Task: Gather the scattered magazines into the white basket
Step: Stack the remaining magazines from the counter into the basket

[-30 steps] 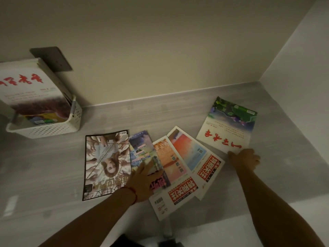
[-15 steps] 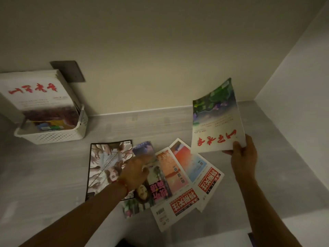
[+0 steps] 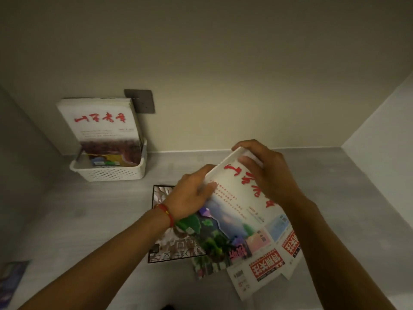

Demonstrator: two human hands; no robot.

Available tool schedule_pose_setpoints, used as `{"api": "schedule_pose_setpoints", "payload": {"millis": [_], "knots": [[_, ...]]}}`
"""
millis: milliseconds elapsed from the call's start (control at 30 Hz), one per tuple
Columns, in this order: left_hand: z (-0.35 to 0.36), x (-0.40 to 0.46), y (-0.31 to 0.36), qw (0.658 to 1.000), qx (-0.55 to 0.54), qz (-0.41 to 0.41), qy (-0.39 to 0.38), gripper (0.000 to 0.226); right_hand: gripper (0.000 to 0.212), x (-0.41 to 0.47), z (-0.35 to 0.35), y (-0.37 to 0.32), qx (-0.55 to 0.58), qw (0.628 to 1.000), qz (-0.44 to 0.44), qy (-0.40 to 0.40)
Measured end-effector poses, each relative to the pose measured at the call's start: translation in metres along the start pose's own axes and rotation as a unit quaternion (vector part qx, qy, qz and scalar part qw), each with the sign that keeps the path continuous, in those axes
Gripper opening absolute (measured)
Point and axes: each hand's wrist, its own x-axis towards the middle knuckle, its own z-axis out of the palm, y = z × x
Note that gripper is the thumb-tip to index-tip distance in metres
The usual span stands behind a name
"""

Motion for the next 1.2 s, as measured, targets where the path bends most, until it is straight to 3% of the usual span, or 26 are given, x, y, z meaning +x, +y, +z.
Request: {"api": "schedule_pose_setpoints", "payload": {"millis": [100,200,267,333,400,433,500,567,667,767,867,1200], "knots": [[-0.025,-0.025,-0.022,0.993,-0.094,-0.039,0.061,0.032,0.024,0.023,0.027,-0.015,-0.026,0.999,0.000,-0.023],[-0.056,-0.045,-0.045,0.975,-0.157,-0.089,0.132,0.028,0.034,0.037,0.048,-0.012,-0.053,0.994,0.043,0.083],[-0.083,-0.055,-0.061,0.958,-0.180,-0.125,0.184,0.027,0.041,0.043,0.071,-0.008,-0.016,0.982,0.144,0.124],[-0.112,-0.064,-0.077,0.944,-0.209,-0.138,0.216,0.028,0.037,0.049,0.104,-0.011,0.122,0.959,0.250,0.053],[-0.141,-0.071,-0.092,0.929,-0.251,-0.136,0.234,0.028,0.023,0.056,0.139,-0.021,0.274,0.918,0.283,-0.041],[-0.156,-0.073,-0.098,0.923,-0.266,-0.137,0.240,0.028,0.021,0.062,0.155,-0.028,0.292,0.916,0.266,-0.069],[-0.187,-0.074,-0.110,0.918,-0.268,-0.145,0.254,0.031,0.026,0.081,0.181,-0.040,0.195,0.959,0.191,-0.075],[-0.217,-0.071,-0.120,0.918,-0.248,-0.142,0.275,0.033,0.025,0.109,0.199,-0.055,0.078,0.989,0.121,-0.037],[-0.260,-0.062,-0.131,0.925,-0.180,-0.106,0.319,0.031,0.021,0.156,0.219,-0.079,-0.014,0.999,0.037,0.023],[-0.295,-0.049,-0.147,0.911,-0.031,-0.143,0.385,0.036,0.023,0.194,0.242,-0.089,-0.039,0.997,0.037,0.049],[-0.312,-0.037,-0.170,0.895,0.058,-0.191,0.399,0.036,0.026,0.215,0.267,-0.086,-0.050,0.995,0.066,0.056],[-0.313,-0.009,-0.240,0.889,-0.015,-0.240,0.389,0.026,0.025,0.232,0.316,-0.045,-0.023,0.992,0.121,0.023]]}}
